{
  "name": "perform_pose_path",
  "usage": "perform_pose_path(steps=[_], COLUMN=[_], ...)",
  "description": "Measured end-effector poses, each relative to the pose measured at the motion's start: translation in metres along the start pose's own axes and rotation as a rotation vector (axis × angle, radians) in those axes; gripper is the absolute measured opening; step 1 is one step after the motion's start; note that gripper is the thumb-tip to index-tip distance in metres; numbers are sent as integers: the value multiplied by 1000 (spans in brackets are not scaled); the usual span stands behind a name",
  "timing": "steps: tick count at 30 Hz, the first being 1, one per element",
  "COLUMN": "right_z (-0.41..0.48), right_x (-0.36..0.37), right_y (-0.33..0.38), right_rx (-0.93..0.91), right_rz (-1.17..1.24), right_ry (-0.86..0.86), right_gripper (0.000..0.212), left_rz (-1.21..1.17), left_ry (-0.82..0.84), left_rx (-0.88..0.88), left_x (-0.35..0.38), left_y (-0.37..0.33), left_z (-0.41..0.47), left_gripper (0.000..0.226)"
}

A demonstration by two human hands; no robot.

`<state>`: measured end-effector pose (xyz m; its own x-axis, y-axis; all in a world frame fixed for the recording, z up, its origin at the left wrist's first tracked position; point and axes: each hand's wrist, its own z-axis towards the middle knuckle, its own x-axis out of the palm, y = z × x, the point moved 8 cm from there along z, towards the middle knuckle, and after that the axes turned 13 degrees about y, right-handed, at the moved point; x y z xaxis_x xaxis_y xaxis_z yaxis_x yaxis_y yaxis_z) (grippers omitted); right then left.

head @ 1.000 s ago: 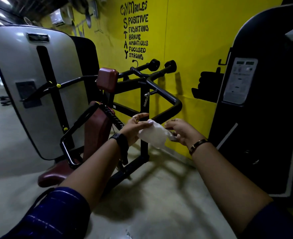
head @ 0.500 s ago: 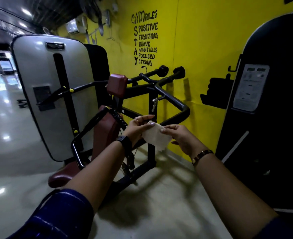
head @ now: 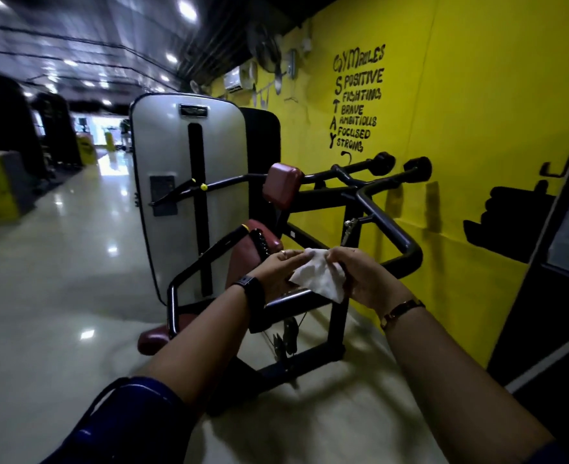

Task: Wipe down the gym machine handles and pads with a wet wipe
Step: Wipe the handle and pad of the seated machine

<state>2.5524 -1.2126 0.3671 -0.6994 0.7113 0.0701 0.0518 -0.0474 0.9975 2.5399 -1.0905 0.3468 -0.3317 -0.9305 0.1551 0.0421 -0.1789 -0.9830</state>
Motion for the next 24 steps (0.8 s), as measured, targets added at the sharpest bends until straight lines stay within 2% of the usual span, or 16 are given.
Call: perform_pose_path(steps=[3, 6, 10, 14, 17, 18, 20, 24], right_z=[13, 25, 40, 59, 77, 83, 95, 120], right_x=[11, 12, 10, 13, 22, 26, 42, 72], right_y=[1, 1, -6, -22, -30, -32, -36, -41], right_rx=[-4, -1, -21, -38, -37, -18, 60, 129], right_rz=[58, -8, 9, 167, 267, 300, 330, 225], right_ry=[131, 110, 57, 38, -12, -13, 43, 187], right_gripper=[33, 18, 10, 10, 6, 13, 29, 19], left_rz=[10, -40, -110, -83, -72, -67, -54, 2], left_ry=[-63, -116, -278, -482, -543, -550, -556, -572], left_rx=[-48, -58, 65, 129, 156, 165, 183, 185], left_x=[-10, -18, -41, -75, -97, -102, -116, -147], left_y=[2, 9, 4, -2, -5, -6, -9, -15], left_z=[-4, -5, -15, -33, -41, -42, -43, -42], left_gripper=[53, 53, 27, 4, 7, 7, 5, 6])
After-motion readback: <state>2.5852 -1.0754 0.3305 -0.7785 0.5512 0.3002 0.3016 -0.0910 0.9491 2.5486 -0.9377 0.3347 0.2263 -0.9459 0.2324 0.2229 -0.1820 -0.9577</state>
